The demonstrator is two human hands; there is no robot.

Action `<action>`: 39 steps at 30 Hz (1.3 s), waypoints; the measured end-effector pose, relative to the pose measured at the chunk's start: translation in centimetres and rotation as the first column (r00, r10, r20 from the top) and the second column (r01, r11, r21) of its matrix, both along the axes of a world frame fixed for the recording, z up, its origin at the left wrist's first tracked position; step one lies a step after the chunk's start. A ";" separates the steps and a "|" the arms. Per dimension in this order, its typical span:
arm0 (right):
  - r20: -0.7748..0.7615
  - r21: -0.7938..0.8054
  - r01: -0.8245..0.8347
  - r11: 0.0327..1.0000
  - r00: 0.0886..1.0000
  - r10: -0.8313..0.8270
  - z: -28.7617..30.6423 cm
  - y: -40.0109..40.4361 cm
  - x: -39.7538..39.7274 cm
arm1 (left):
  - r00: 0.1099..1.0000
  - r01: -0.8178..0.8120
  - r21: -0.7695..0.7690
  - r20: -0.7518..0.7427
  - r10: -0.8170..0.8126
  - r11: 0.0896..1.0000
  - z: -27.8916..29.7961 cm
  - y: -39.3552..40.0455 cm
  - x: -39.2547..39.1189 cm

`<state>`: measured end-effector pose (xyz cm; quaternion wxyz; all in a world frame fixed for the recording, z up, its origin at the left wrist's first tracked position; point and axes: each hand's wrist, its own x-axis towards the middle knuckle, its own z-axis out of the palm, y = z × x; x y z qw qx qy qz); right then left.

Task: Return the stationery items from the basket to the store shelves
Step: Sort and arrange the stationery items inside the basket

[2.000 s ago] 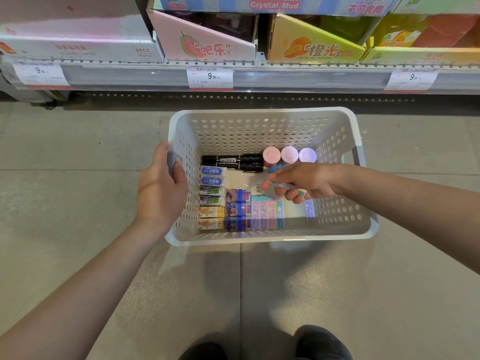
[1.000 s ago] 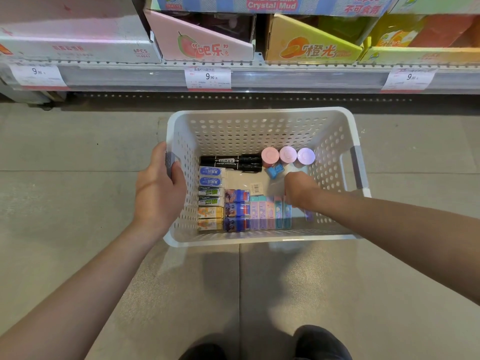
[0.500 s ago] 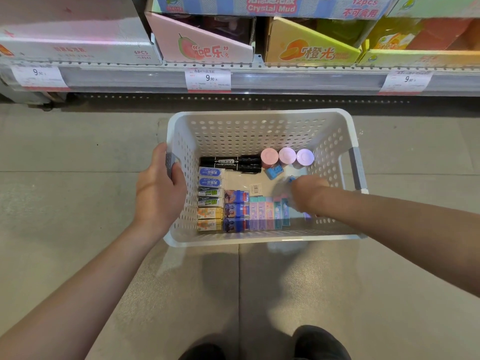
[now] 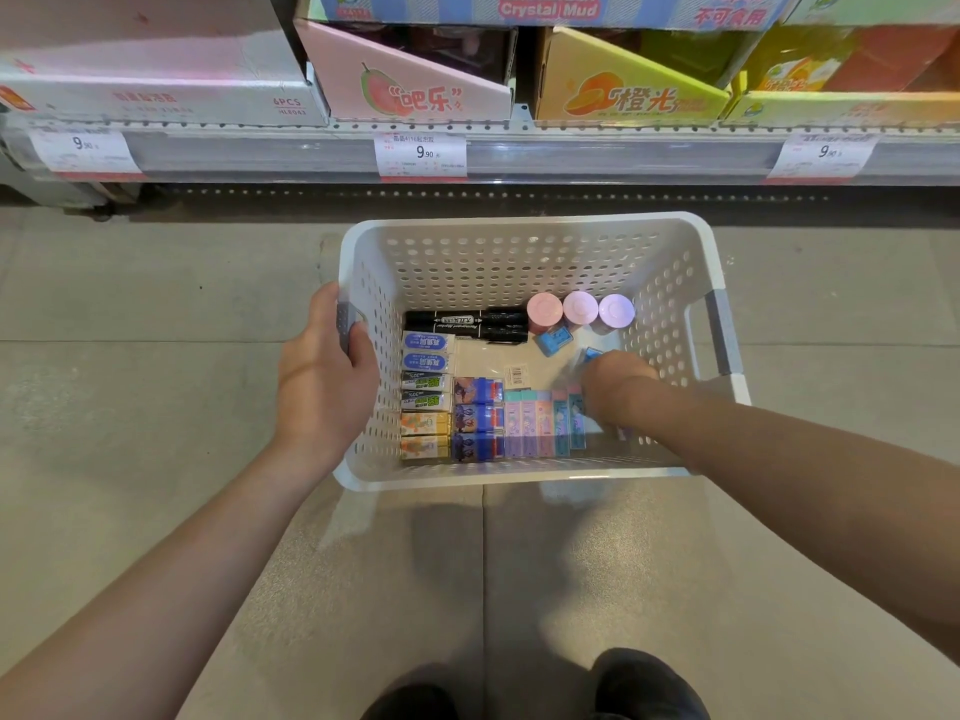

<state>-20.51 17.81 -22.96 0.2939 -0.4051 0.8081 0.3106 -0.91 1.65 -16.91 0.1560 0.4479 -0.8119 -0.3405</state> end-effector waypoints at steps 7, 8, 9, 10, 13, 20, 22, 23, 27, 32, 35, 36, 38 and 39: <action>0.020 0.000 0.061 0.998 0.998 -0.061 0.7 -0.1 0.0 | 1.000 0.009 -0.026 0.010 -0.009 1.000 -0.1 0.0 0.1; 0.018 0.004 0.057 0.998 0.998 -0.057 0.8 0.0 0.0 | 1.000 0.005 -0.027 0.014 -0.005 1.000 0.0 0.0 0.1; 0.016 0.004 0.046 0.999 0.999 -0.047 0.8 0.0 0.1 | 1.000 -0.001 -0.030 0.020 0.001 1.000 0.0 0.0 0.0; 0.015 0.011 0.039 0.999 0.999 -0.039 1.1 -0.1 0.2 | 1.000 -0.004 -0.033 0.027 0.005 0.999 0.0 0.0 0.0; 0.063 0.040 0.031 0.999 0.997 -0.034 1.7 -0.4 0.1 | 0.999 -0.006 -0.028 0.037 0.007 1.000 -0.1 0.0 0.0; 0.555 0.014 0.588 0.809 0.668 -0.496 5.3 -0.6 -2.1 | 0.999 0.016 -0.065 0.048 -0.013 0.998 0.2 0.1 0.1; 0.743 0.042 0.755 0.655 0.415 -0.526 6.5 0.0 -2.0 | 0.999 0.019 -0.061 0.044 -0.016 0.998 0.3 0.2 0.1; 0.803 0.062 0.802 0.594 0.313 -0.507 6.8 0.1 -1.8 | 0.999 0.018 -0.056 0.042 -0.016 0.998 0.4 0.3 0.1; 0.867 0.061 0.876 0.478 0.191 -0.461 6.3 0.2 -1.6 | 1.000 0.023 -0.036 0.021 -0.022 0.999 0.2 0.0 0.0; 0.829 -0.070 0.785 0.615 0.389 -0.402 6.6 0.0 -2.2 | 1.000 0.013 -0.042 0.022 -0.012 0.999 0.0 0.1 0.0; 0.751 -0.133 0.695 0.707 0.536 -0.386 6.5 -0.5 -3.1 | 1.000 0.006 -0.047 0.014 -0.006 0.999 -0.2 -0.1 0.0; 0.719 -0.149 0.654 0.741 0.586 -0.373 6.5 -0.7 -3.5 | 1.000 0.006 -0.049 0.010 -0.006 0.999 -0.2 -0.1 0.0; 0.653 -0.137 0.552 0.822 0.674 -0.344 6.6 -1.3 -3.9 | 1.000 0.011 -0.043 0.000 -0.011 0.999 -0.1 -0.1 0.0; 0.620 -0.105 0.502 0.858 0.708 -0.338 6.7 -1.6 -4.1 | 1.000 0.013 -0.038 -0.002 -0.013 0.999 0.0 0.0 -0.1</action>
